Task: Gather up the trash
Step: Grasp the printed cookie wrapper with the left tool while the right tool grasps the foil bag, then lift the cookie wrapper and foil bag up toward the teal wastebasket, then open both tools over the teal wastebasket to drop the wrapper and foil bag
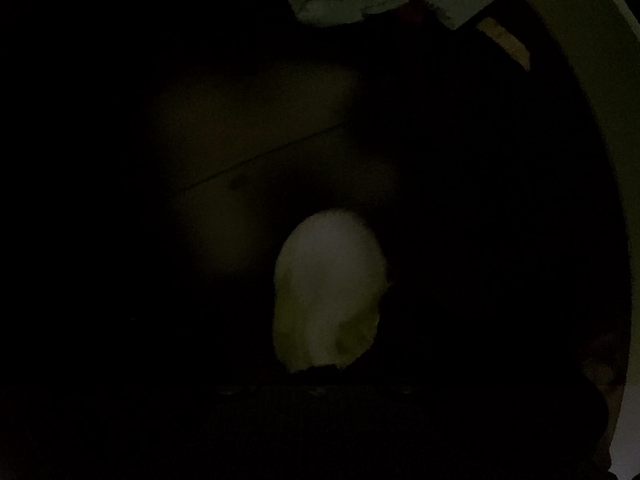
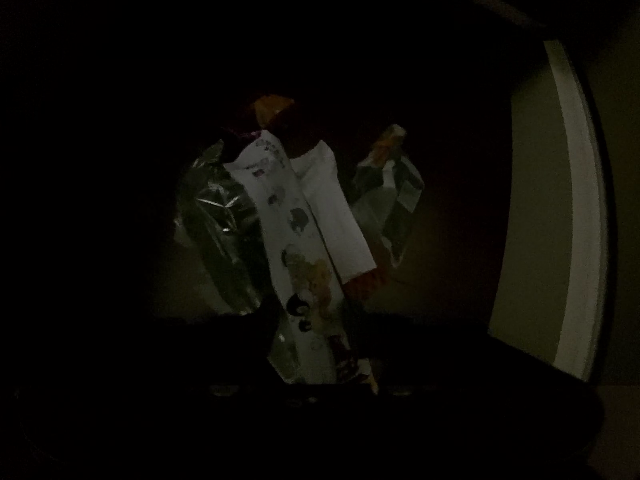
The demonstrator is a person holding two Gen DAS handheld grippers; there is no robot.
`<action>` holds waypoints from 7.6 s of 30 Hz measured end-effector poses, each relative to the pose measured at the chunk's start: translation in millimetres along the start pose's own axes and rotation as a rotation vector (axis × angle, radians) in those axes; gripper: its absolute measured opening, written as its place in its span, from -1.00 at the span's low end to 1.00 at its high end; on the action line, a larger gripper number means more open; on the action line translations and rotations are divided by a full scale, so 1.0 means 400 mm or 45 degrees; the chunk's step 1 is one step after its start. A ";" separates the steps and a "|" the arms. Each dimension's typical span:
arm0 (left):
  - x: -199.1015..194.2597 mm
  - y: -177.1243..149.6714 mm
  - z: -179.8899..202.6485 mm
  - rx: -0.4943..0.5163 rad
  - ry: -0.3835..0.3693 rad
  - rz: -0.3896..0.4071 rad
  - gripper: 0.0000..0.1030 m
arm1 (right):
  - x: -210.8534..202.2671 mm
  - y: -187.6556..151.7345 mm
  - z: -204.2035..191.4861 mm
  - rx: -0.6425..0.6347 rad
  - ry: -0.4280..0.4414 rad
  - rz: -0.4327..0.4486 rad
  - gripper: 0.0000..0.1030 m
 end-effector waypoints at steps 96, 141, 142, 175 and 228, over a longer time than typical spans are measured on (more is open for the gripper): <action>-0.354 0.120 -0.078 -0.102 0.044 0.334 -0.89 | -0.388 0.044 0.049 0.238 0.048 0.209 -1.00; -2.075 0.662 -0.340 -0.240 0.156 1.212 -0.89 | -1.755 0.778 0.100 0.266 0.056 1.047 -1.00; -2.097 0.675 -0.342 -0.240 0.162 1.225 -0.89 | -1.768 0.802 0.103 0.272 0.045 1.062 -1.00; -1.988 1.163 -0.488 -0.163 0.291 0.947 -0.88 | -1.501 1.250 0.183 0.404 -0.073 0.747 -1.00; -2.082 0.793 -0.362 -0.256 0.186 1.196 0.57 | -1.707 0.873 0.137 0.302 0.208 0.955 0.05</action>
Point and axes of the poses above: each gripper's, at about its wrist camera, not at the fingertips, and x roughly the way its jaws point, z to its right, y to its top, the point moved 6 cm from there along x, roughly the way its jaws point, and after that the axes turned 4 degrees about x, right-handed, at the moved point
